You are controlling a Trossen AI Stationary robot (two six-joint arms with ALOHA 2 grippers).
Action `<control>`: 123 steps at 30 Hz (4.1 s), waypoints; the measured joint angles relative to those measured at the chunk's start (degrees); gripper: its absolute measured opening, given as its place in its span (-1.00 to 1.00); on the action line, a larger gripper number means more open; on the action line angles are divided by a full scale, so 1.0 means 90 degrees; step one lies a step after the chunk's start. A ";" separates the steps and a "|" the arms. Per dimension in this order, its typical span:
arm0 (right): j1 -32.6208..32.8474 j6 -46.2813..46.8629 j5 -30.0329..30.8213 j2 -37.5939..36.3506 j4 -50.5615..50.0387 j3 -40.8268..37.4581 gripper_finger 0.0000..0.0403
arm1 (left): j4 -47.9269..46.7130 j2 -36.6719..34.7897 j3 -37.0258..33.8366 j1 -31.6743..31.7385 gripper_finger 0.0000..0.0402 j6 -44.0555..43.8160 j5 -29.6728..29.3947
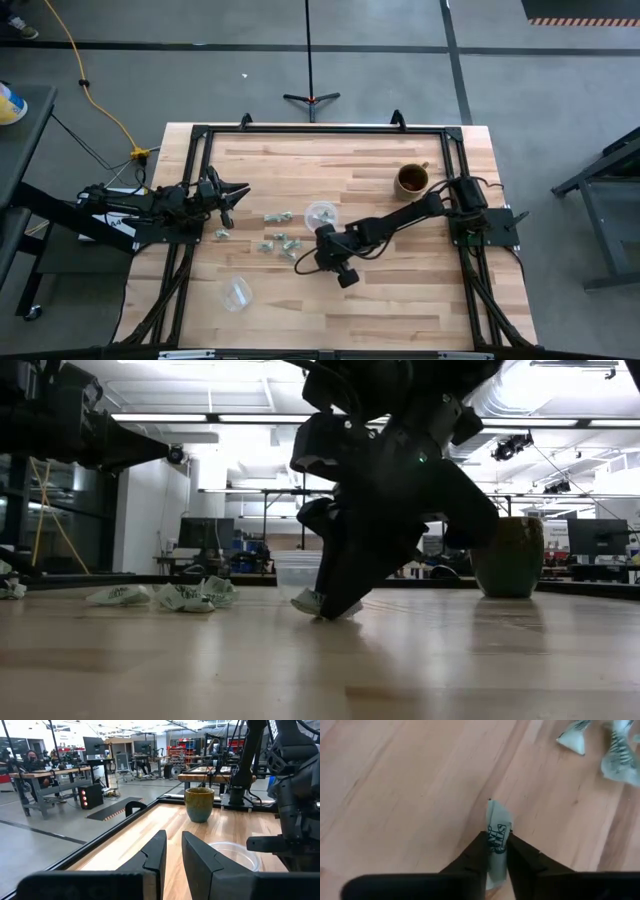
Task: Pick and place items into bin
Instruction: Put the green stevia packet into the top transparent bin
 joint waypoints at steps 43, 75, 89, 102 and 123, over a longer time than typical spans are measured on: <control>-0.1216 -0.0854 -0.1255 0.0528 -0.0569 0.2410 0.24 | -0.0002 0.0001 -0.0001 0.0001 -0.52 0.0000 0.0000; -0.0954 -0.0816 -0.0246 0.1532 -0.0584 0.2406 -0.29 | -0.0002 0.0001 0.0000 0.0000 -0.52 0.0000 0.0002; -0.0992 -0.0836 -0.0181 0.1089 -0.0742 0.2403 -0.97 | -0.0001 0.0000 0.0000 0.0001 -0.52 0.0000 0.0002; -0.1045 -0.1080 0.0716 0.0015 -0.2375 0.2415 -0.97 | 0.0004 0.0000 0.0000 0.0002 -0.52 0.0000 0.0002; -0.1549 -0.0043 0.1341 0.0000 -0.4011 0.2405 -0.40 | -0.0002 0.0002 0.0000 0.0002 -0.52 0.0000 0.0002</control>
